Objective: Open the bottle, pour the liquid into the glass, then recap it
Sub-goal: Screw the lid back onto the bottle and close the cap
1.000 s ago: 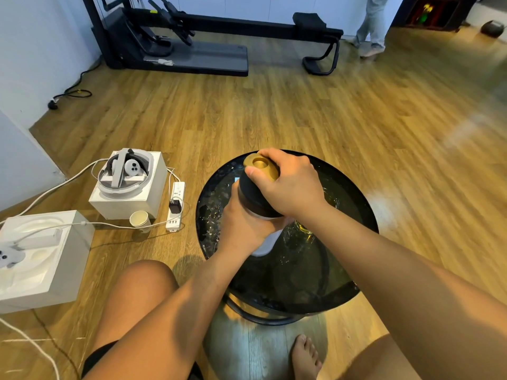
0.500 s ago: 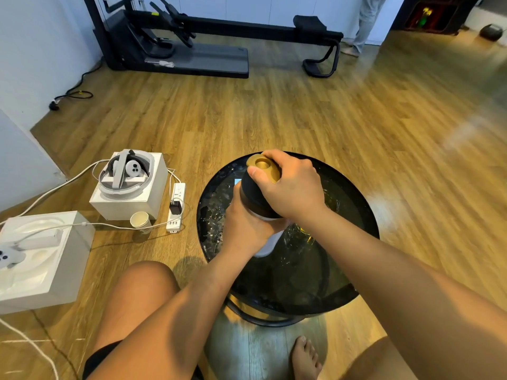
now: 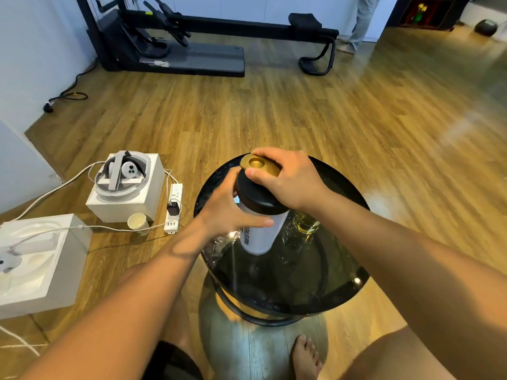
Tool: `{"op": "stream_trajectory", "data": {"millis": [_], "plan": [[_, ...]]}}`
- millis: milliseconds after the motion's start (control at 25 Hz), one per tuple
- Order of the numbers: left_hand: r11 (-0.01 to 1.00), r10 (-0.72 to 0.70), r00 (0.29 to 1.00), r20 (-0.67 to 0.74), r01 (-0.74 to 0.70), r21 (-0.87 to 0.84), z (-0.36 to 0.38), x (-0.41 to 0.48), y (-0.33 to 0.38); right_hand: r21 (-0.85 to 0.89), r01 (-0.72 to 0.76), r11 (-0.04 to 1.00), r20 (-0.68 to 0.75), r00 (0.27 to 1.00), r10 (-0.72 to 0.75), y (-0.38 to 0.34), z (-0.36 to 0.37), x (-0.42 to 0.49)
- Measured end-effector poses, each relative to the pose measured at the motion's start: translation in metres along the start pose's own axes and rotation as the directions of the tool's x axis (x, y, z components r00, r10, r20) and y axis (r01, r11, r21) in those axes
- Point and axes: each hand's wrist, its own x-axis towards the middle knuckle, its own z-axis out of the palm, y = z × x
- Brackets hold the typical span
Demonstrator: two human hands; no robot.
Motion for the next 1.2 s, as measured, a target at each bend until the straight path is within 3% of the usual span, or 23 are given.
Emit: {"op": "stream_trajectory", "data": {"millis": [280, 840, 1200], "plan": [[0.992, -0.026, 0.995, -0.093, 0.014, -0.125, 0.028, 0.012, -0.018, -0.041, 0.023, 0.999, 0.026, 0.999, -0.022, 0.006, 0.000, 0.012], [0.989, -0.139, 0.945, -0.297, 0.144, -0.004, 0.048, -0.001, 0.001, -0.077, -0.072, 0.994, -0.044, 0.997, 0.068, 0.001, 0.005, 0.006], [0.979, -0.203, 0.909, -0.363, 0.193, -0.063, 0.063, -0.008, 0.009, -0.098, -0.107, 0.989, -0.085, 0.991, 0.099, -0.001, 0.007, -0.001]]}}
